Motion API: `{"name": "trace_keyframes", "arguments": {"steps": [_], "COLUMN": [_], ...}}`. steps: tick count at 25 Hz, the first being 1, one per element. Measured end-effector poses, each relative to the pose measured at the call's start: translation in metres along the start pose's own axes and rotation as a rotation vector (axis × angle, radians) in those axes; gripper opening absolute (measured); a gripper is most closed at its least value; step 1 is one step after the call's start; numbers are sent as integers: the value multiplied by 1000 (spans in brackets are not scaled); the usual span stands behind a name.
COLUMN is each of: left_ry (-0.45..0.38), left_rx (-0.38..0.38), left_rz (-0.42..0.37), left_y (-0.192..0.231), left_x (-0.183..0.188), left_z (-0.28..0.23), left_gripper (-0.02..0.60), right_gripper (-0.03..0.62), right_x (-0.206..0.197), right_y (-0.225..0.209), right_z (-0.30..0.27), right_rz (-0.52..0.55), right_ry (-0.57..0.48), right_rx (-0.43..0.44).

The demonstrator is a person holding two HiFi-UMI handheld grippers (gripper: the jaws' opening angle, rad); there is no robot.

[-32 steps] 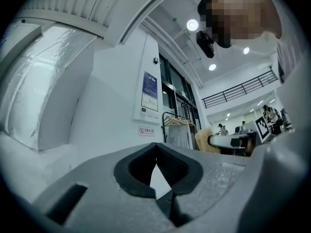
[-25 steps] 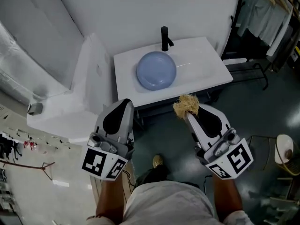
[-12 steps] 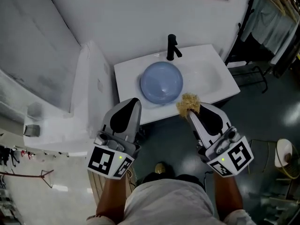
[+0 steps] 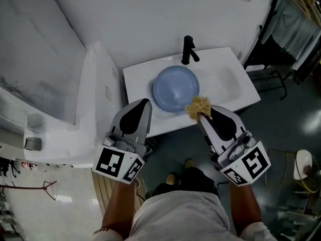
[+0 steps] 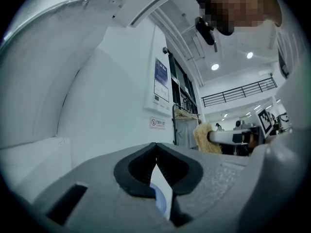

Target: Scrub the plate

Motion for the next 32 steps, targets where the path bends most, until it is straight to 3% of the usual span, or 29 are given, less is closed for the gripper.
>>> {"name": "trace_keyframes", "arguments": {"steps": [11,32], "left_ry": [82,347], "left_rx": [77,237], "left_rz": [21,41], "left_y": [32,103], "left_x": [-28,-112], "left_z": [-24,-104], "left_gripper": [17,17], "right_gripper": [61,61], "right_x": [-25,-87], "right_y": [-25,-109], "right_z": [-45,-138], "right_rz": [15,134], "right_ry": [37,204], "right_rx": [44,166]}}
Point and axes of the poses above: the fingertips, and each gripper's own axes: z backward along the fingers, y to its left, x out of its top, the point moved 5 cm from there along z, backward along the fingers, and after that the axes turned 12 degrees about -x, right-handed, at the moved point
